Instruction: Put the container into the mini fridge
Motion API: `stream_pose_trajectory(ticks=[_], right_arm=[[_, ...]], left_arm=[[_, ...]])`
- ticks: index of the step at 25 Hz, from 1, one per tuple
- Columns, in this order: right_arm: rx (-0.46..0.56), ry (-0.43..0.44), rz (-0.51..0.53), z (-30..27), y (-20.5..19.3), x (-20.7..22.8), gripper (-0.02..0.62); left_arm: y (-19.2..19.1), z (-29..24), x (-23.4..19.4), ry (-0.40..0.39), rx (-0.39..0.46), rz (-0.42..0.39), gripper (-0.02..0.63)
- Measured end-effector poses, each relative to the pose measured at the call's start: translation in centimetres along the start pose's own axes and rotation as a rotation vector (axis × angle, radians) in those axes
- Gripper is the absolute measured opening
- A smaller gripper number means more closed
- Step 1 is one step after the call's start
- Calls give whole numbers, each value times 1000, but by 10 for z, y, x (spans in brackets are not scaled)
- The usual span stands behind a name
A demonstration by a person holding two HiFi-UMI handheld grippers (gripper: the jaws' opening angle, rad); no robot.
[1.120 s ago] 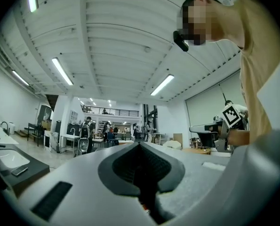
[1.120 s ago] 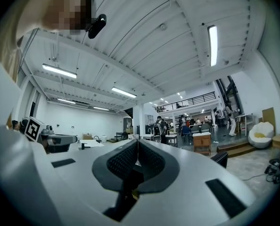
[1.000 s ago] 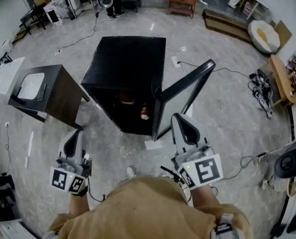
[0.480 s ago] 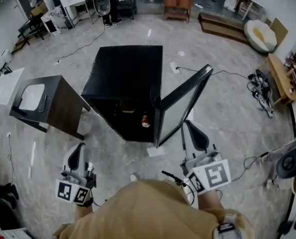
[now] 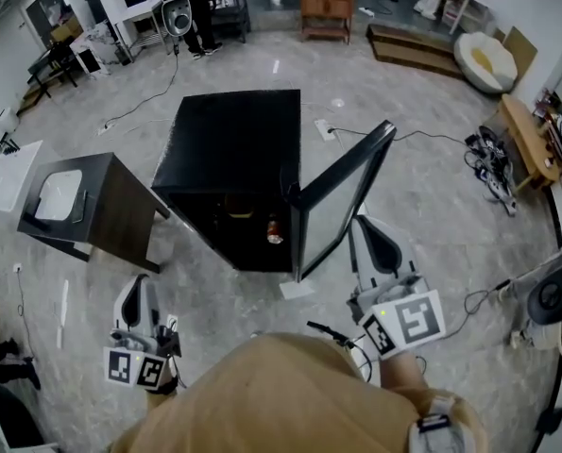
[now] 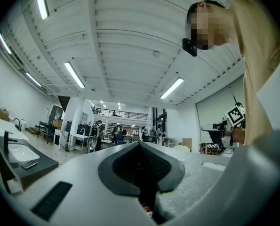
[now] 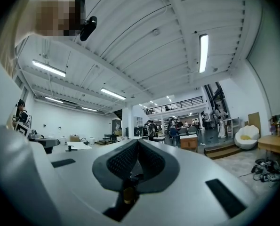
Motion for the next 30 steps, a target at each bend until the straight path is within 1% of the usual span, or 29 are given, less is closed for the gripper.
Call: stream_pose_trajectory(ticks=[5, 11, 14, 21, 26, 30], right_arm=[[14, 9, 17, -8, 12, 0, 2], [-16, 20, 47, -15, 11, -6, 1], [-12, 25, 61, -15, 11, -11, 1], [-23, 34, 68, -12, 10, -22, 0], [-11, 41, 73, -9, 15, -31, 0], [-3, 29, 73, -2, 17, -32, 2]], left_arm=[[5, -6, -3, 1, 17, -2, 2], [8, -13, -4, -12, 23, -2, 2], [7, -9, -6, -7, 23, 1, 2], [5, 0, -7, 3, 26, 38, 2], [7, 7, -9, 0, 29, 43, 2], [12, 11, -10, -8, 36, 32, 2]])
Point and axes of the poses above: the fingertips, and each gripper's own axes: z backward along the fingers, x to its right, y out of its top, the point moved 1 cm from there along z, backward along the fingers, and after that the axes turned 10 degrees about x, right-handed, at the moved point
